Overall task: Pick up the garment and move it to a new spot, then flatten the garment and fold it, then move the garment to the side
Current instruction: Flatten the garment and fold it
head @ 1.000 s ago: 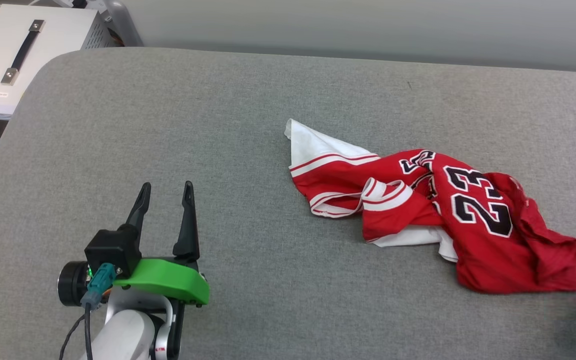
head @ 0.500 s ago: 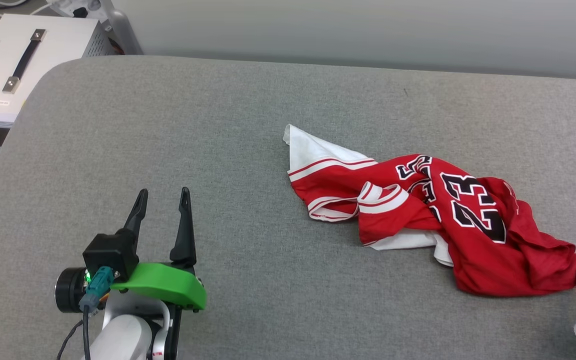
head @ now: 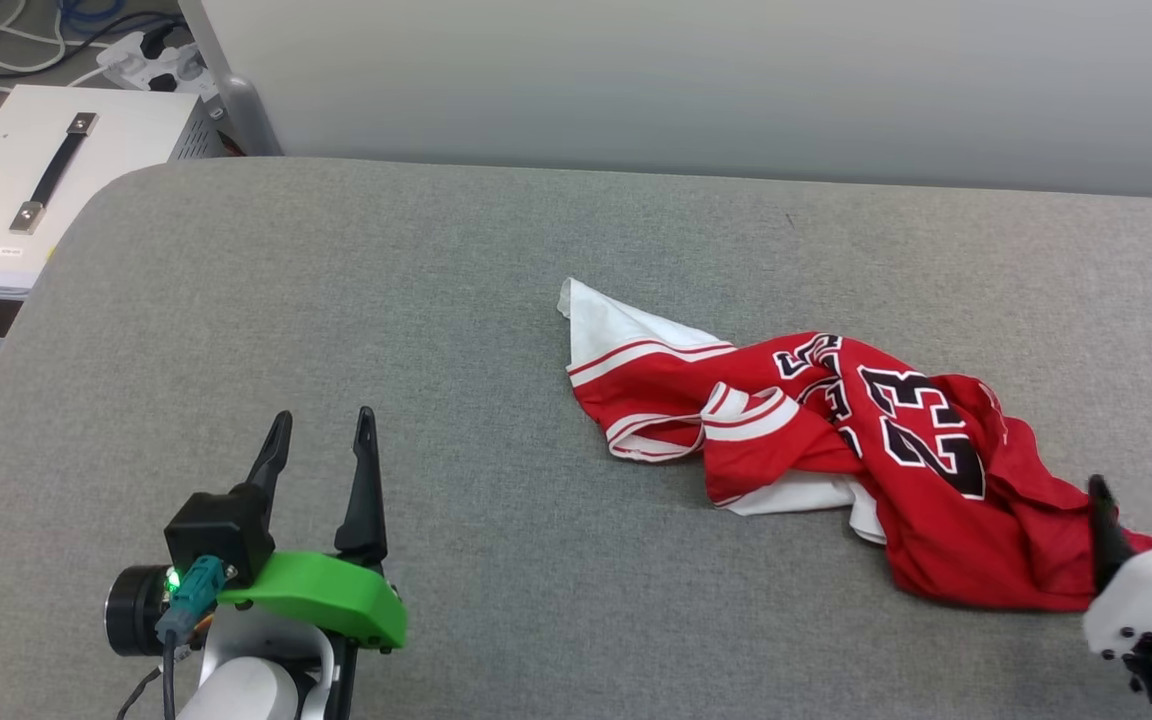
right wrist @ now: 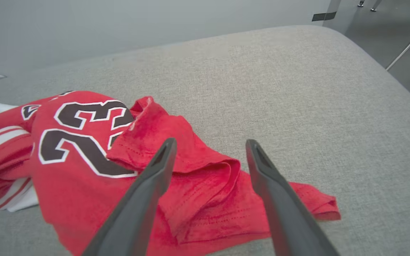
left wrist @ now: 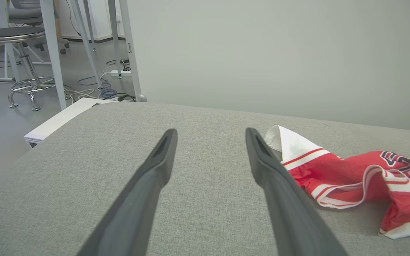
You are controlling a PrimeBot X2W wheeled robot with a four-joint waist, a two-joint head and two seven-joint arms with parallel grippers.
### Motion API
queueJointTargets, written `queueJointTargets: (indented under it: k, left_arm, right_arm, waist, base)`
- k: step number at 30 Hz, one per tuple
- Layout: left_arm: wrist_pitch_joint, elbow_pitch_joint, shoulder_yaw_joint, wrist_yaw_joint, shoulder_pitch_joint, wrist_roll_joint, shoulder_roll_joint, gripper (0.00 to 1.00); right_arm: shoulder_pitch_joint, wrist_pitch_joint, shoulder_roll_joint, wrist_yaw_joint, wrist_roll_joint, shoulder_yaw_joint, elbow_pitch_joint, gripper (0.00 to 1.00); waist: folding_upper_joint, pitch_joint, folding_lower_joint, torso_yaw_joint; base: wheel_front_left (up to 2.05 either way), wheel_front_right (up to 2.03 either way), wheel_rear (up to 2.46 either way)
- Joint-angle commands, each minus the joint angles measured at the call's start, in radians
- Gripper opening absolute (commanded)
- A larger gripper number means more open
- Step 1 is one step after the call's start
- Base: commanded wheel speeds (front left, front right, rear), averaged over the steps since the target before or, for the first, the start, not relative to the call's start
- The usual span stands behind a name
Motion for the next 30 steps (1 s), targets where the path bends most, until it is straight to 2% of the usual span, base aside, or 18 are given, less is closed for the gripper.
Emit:
queueJointTargets:
  k: [1, 12, 18, 22, 23, 24, 25, 30]
  left_arm:
    - [0.002, -0.005, 0.000, 0.005, 0.007, -0.003, 0.007, 1.00]
    - [-0.002, -0.012, -0.014, 0.002, -0.026, 0.001, -0.007, 1.00]
    - [-0.014, 0.002, -0.022, -0.008, -0.053, 0.002, -0.025, 1.00]
    - [-0.021, 0.017, -0.024, -0.016, -0.072, 0.005, -0.032, 1.00]
    - [-0.023, 0.020, -0.024, -0.018, -0.075, 0.005, -0.032, 1.00]
    - [-0.024, 0.024, -0.023, -0.019, -0.078, 0.005, -0.032, 1.00]
    - [-0.025, 0.027, -0.023, -0.019, -0.079, 0.006, -0.032, 1.00]
    - [-0.029, 0.043, -0.022, -0.021, -0.081, 0.005, -0.030, 1.00]
  right_arm:
    - [0.004, 0.030, -0.006, -0.001, 0.010, 0.027, -0.016, 1.00]
    - [-0.068, 0.290, -0.113, -0.001, 0.094, 0.209, -0.084, 1.00]
    - [-0.118, 0.381, -0.169, -0.001, 0.097, 0.230, -0.023, 1.00]
    - [-0.137, 0.392, -0.188, -0.001, 0.104, 0.219, 0.015, 1.00]
    - [-0.140, 0.389, -0.189, -0.001, 0.104, 0.215, 0.021, 0.91]
    - [-0.145, 0.387, -0.187, -0.001, 0.108, 0.212, 0.028, 0.06]
    - [-0.149, 0.382, -0.185, -0.001, 0.111, 0.210, 0.031, 0.00]
    - [-0.163, 0.362, -0.186, -0.001, 0.114, 0.216, 0.045, 0.00]
  waist:
    - [0.0000, 0.000, 0.0000, -0.001]
    - [0.0000, 0.063, 0.0000, 0.039]
    - [0.0000, 0.110, 0.0000, 0.067]
    - [0.0000, 0.128, 0.0000, 0.078]
    - [0.0000, 0.130, 0.0000, 0.079]
    - [0.0000, 0.132, 0.0000, 0.079]
    - [0.0000, 0.133, 0.0000, 0.078]
    - [0.0000, 0.116, 0.0000, 0.067]
  base:
    - [0.00, 0.00, 0.00]
    - [0.00, 0.00, 0.00]
    - [0.00, 0.00, 0.00]
    - [0.00, 0.00, 0.00]
    - [0.00, 0.00, 0.00]
    - [0.00, 0.00, 0.00]
    - [0.00, 0.00, 0.00]
    - [0.00, 0.00, 0.00]
